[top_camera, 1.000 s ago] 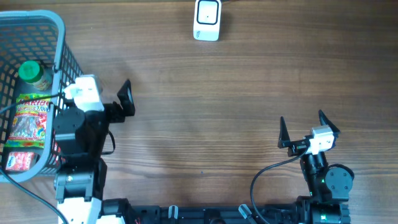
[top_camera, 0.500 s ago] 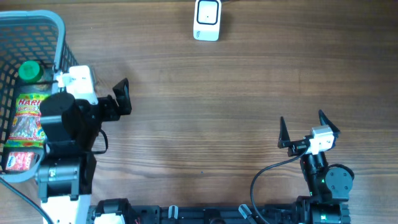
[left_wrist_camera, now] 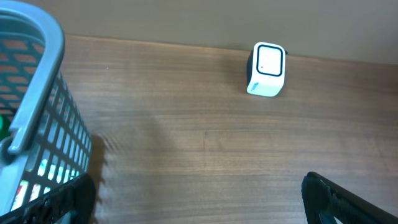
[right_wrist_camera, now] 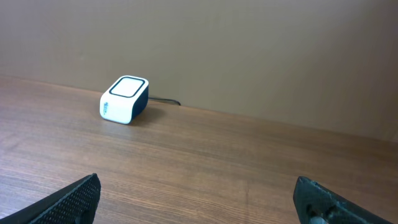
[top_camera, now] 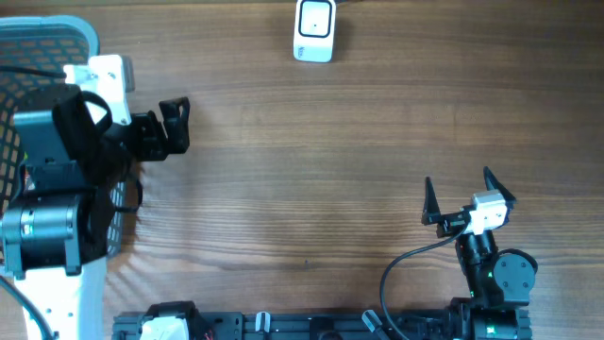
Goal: Scan the item barcode
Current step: 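Move the left gripper into the basket toward the green-capped jar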
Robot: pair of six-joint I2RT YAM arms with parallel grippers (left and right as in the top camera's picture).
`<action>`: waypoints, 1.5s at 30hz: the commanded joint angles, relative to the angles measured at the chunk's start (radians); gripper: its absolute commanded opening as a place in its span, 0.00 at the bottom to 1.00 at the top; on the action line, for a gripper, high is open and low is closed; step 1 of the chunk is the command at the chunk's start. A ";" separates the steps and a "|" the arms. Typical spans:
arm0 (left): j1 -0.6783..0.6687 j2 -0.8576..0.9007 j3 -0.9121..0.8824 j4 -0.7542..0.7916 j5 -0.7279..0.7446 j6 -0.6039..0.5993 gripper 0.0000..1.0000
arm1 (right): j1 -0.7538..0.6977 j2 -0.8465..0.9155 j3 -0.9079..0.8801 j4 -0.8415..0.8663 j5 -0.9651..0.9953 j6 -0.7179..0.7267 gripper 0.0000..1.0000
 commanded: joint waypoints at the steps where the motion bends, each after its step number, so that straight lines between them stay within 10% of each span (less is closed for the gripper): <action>1: 0.005 0.005 0.017 0.051 0.022 0.016 1.00 | 0.005 -0.006 -0.001 0.005 0.014 -0.005 1.00; 19: 0.520 0.072 0.202 0.073 -0.151 -0.146 1.00 | 0.005 -0.006 -0.001 0.005 0.014 -0.006 1.00; 45: 0.592 0.750 0.198 0.235 -0.069 0.131 1.00 | 0.005 -0.006 -0.001 0.005 0.014 -0.006 1.00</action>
